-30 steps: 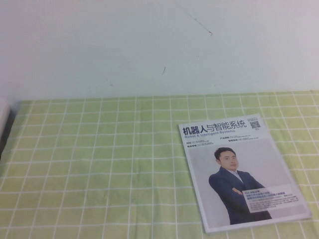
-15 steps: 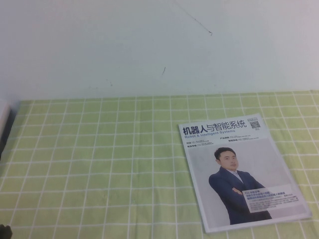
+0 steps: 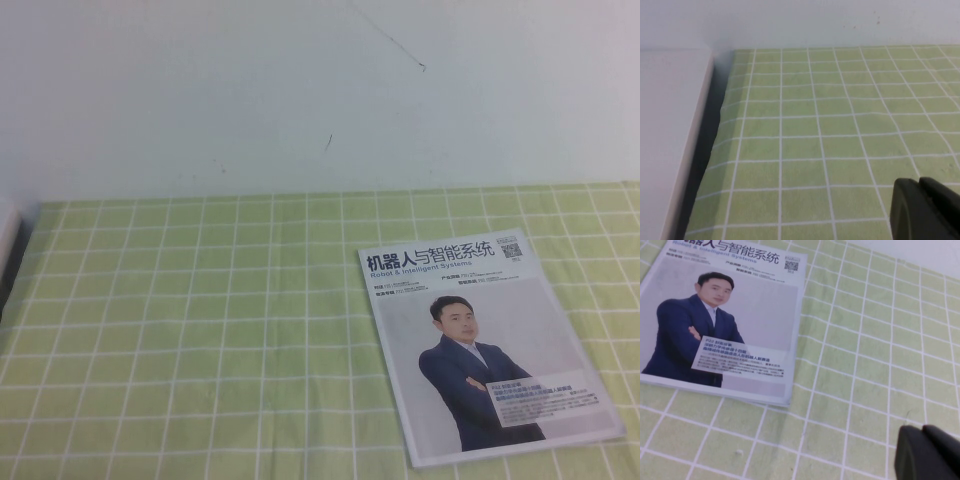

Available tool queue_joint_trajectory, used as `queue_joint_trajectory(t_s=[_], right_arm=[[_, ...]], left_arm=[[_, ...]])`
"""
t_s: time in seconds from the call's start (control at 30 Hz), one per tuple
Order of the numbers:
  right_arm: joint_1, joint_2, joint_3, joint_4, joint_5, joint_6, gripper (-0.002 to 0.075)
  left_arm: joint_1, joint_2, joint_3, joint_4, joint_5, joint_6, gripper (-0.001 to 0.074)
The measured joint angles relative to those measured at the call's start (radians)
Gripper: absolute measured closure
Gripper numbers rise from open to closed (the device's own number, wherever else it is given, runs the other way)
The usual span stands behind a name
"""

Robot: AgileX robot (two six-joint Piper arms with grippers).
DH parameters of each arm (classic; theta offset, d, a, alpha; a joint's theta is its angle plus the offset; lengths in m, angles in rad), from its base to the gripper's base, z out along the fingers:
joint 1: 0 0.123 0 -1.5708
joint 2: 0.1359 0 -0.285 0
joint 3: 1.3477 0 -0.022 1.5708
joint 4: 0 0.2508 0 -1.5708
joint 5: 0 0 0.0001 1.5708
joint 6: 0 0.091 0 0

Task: Close book
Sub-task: 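Close the open booklet and leave it lying on the table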

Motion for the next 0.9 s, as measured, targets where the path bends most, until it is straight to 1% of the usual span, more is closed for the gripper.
queue_joint_trajectory(t_s=[0.13, 0.27, 0.53, 0.9], right_arm=[[0.000, 0.000, 0.000, 0.000, 0.000, 0.000, 0.0729], [0.000, 0.000, 0.000, 0.000, 0.000, 0.000, 0.0729], [-0.001, 0.000, 0.000, 0.000, 0.000, 0.000, 0.0729], [-0.002, 0.000, 0.000, 0.000, 0.000, 0.000, 0.0729]], left_arm=[[0.000, 0.000, 0.000, -0.014, 0.013, 0.053, 0.0738], [-0.023, -0.002, 0.000, -0.016, 0.015, 0.091, 0.0738], [-0.039, -0.004, -0.002, -0.020, 0.017, 0.093, 0.0738], [-0.039, -0.004, -0.002, -0.020, 0.017, 0.100, 0.0738]])
